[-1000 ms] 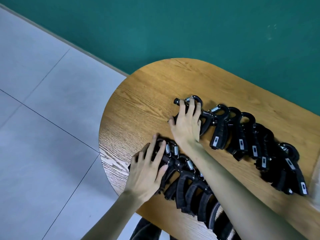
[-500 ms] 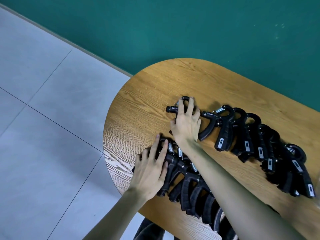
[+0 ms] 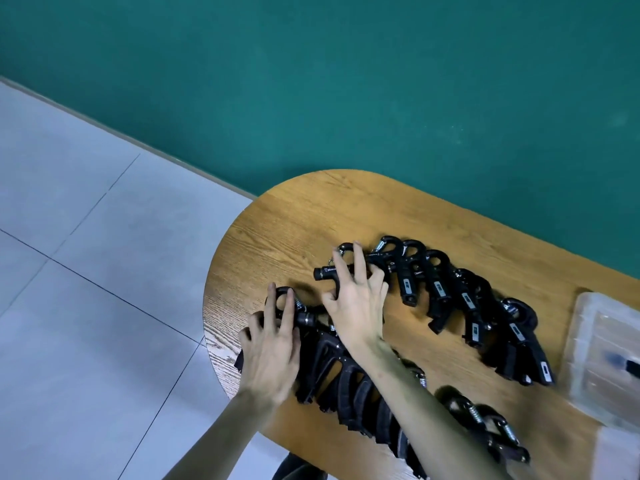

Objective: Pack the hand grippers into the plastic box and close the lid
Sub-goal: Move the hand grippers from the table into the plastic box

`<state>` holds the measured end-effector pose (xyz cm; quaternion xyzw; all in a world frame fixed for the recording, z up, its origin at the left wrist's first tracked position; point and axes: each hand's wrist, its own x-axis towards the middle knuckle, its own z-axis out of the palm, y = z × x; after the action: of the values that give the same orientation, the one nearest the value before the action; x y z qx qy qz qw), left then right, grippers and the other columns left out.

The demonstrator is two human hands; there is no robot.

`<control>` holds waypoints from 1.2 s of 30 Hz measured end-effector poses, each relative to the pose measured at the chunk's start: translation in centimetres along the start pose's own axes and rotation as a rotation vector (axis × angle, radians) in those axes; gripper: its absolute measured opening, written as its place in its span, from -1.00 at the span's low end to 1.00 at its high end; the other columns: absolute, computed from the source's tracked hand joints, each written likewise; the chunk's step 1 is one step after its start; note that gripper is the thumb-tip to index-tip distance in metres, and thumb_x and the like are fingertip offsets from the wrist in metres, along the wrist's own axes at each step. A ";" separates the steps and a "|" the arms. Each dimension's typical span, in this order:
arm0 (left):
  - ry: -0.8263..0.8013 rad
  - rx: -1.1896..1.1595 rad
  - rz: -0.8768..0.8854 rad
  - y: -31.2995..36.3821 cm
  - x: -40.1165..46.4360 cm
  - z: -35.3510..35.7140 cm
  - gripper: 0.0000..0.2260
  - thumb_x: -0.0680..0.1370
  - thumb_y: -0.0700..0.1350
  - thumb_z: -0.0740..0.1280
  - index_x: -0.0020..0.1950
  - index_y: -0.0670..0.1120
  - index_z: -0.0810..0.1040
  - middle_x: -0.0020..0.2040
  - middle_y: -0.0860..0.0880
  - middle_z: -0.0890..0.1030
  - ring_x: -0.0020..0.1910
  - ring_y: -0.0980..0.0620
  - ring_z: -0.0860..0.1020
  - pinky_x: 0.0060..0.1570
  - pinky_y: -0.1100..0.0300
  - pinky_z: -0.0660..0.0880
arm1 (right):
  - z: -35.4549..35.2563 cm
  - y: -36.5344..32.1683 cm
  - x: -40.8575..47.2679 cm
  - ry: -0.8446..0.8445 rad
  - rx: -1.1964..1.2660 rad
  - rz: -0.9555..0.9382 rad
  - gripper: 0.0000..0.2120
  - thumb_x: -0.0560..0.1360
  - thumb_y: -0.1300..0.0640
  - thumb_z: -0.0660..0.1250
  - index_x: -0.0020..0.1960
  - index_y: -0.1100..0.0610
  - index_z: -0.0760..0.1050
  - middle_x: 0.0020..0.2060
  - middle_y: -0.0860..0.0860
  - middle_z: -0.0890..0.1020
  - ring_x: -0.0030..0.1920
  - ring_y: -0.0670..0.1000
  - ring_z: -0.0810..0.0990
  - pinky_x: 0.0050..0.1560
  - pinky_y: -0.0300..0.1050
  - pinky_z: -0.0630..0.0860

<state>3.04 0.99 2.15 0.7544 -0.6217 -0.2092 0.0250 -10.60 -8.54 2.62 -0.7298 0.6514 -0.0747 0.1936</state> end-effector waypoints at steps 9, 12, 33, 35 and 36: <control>0.098 -0.021 0.025 8.8 -1.8 -6.1 -0.37 0.64 -0.03 0.19 0.64 -0.01 -0.02 0.65 -0.16 -0.09 0.10 -0.18 0.37 0.03 -0.12 0.36 | -11.0 1.5 -8.3 0.091 -0.028 0.065 -0.25 0.34 0.16 0.41 0.52 -0.02 0.33 0.61 0.07 0.14 0.24 0.24 0.34 0.06 0.20 0.47; 0.083 -0.016 0.073 12.6 -2.6 -6.8 -0.37 0.65 -0.01 0.16 0.65 0.00 -0.07 0.65 -0.13 -0.18 0.13 -0.15 0.35 0.05 -0.06 0.32 | -13.7 4.0 -10.2 0.149 -0.029 0.121 -0.22 0.33 0.18 0.42 0.53 -0.03 0.31 0.61 0.06 0.15 0.25 0.24 0.34 0.08 0.21 0.47; 0.011 -0.046 0.447 47.4 -19.2 3.8 -0.37 0.58 -0.01 0.23 0.62 -0.10 0.13 0.61 -0.27 0.09 0.01 -0.18 0.45 -0.07 -0.07 0.45 | -27.7 35.5 -30.7 0.429 0.001 0.495 -0.19 0.29 0.16 0.54 0.50 -0.04 0.38 0.58 0.05 0.23 0.15 0.28 0.40 0.04 0.24 0.48; -0.027 -0.017 0.467 49.8 -20.7 5.3 -0.27 0.49 -0.03 0.41 0.60 -0.11 0.20 0.58 -0.29 0.18 -0.03 -0.19 0.46 -0.11 -0.08 0.46 | -28.2 38.2 -32.6 0.410 -0.007 0.523 -0.14 0.25 0.18 0.56 0.50 -0.05 0.37 0.58 0.05 0.24 0.15 0.28 0.40 -0.01 0.23 0.49; -0.051 -0.004 0.467 51.1 -21.5 6.0 -0.22 0.45 -0.04 0.46 0.59 -0.12 0.21 0.57 -0.29 0.20 -0.03 -0.20 0.47 -0.12 -0.08 0.47 | -28.4 39.5 -33.6 0.404 -0.005 0.535 -0.14 0.23 0.20 0.55 0.50 -0.05 0.38 0.58 0.05 0.25 0.14 0.28 0.41 -0.03 0.22 0.48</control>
<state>-49.40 11.17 17.98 0.5843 -0.7795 -0.2181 0.0587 -62.02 16.07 18.39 -0.5038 0.8453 -0.1630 0.0715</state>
